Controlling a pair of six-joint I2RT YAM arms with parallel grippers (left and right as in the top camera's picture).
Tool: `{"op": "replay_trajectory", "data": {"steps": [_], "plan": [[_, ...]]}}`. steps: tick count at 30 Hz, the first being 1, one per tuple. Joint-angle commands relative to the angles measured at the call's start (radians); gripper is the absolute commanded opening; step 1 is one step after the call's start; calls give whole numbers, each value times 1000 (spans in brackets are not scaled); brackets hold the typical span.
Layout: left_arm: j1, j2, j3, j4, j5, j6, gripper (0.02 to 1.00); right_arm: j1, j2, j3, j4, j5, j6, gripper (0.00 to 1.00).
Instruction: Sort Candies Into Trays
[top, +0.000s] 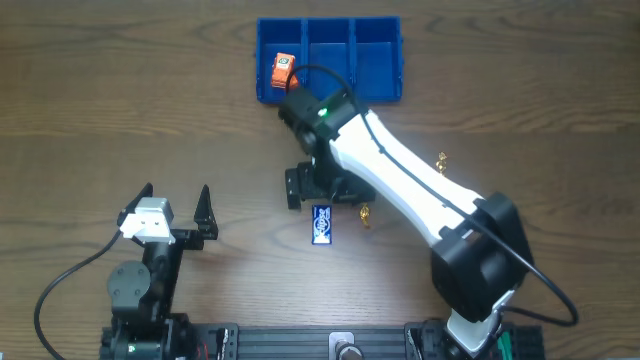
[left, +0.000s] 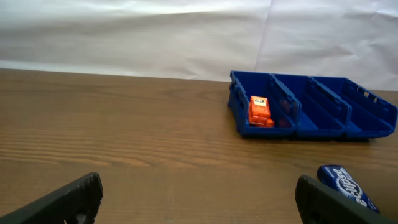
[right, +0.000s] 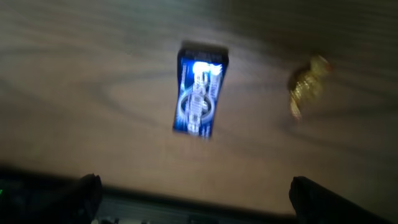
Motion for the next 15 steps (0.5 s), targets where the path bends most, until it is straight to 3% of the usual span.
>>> {"op": "replay_trajectory", "data": {"steps": [1,4,10,15], "plan": [[6,-5,-18,-35,18,11,998,2,26,-153,156,26,74,998],[6,-5,-18,-35,18,11,998,3,26,-224,242,28,100,998],[6,-5,-18,-35,18,11,998,58,26,-268,317,153,149,998],[6,-5,-18,-35,19,11,998,92,26,-281,355,201,153,998]]}}
